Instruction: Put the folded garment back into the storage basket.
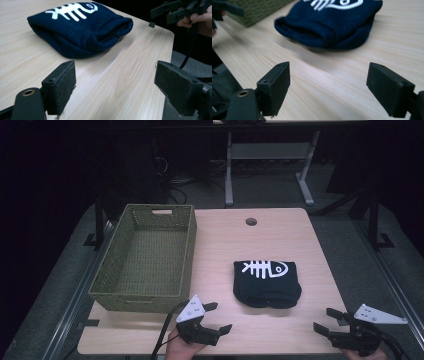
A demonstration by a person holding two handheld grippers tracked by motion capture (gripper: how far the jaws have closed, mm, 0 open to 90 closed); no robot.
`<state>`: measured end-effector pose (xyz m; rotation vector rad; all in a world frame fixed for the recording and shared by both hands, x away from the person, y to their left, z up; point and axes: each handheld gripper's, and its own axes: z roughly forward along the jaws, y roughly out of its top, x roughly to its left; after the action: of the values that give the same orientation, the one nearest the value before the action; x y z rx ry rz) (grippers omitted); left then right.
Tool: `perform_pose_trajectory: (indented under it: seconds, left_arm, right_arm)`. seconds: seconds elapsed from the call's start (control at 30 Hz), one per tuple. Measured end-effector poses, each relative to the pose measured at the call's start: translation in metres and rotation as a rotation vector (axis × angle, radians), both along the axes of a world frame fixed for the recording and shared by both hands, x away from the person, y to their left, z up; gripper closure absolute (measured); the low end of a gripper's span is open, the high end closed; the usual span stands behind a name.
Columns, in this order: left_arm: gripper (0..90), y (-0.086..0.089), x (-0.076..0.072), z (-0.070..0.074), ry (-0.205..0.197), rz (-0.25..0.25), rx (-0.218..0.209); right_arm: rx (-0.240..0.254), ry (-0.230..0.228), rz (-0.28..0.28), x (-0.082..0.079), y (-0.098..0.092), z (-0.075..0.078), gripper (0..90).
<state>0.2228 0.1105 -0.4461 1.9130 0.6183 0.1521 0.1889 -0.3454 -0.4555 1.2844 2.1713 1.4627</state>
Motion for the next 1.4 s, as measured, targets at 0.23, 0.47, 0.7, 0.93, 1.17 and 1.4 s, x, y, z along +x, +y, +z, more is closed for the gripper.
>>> perform_pose_trajectory:
  seconds: [0.23, 0.47, 0.7, 0.93, 1.17, 1.4]
  left_arm:
    - [17.2, -0.01, 0.002, 0.008, -0.018, -0.008, -0.005]
    - [17.1, -0.021, 0.015, 0.011, -0.006, 0.007, -0.011]
    - [17.1, -0.035, 0.031, 0.012, 0.015, 0.026, -0.025]
    - [17.1, -0.046, 0.049, 0.014, 0.018, 0.072, -0.03]
    - [17.2, -0.056, 0.067, 0.013, 0.045, 0.126, -0.028]
    - [17.2, -0.062, 0.081, 0.012, 0.051, 0.168, -0.001]
  right_arm:
    - [0.063, -0.022, 0.005, 0.005, -0.001, 0.013, 18.4]
    - [0.038, -0.019, 0.013, 0.013, 0.002, 0.021, 18.7]
    - [-0.008, 0.001, 0.033, 0.037, 0.009, 0.033, 18.7]
    - [-0.042, 0.019, 0.049, 0.065, 0.016, 0.044, 18.8]
    - [-0.061, 0.052, 0.044, 0.09, 0.021, 0.05, 19.0]
    - [-0.068, 0.059, 0.036, 0.107, 0.024, 0.055, 19.2]
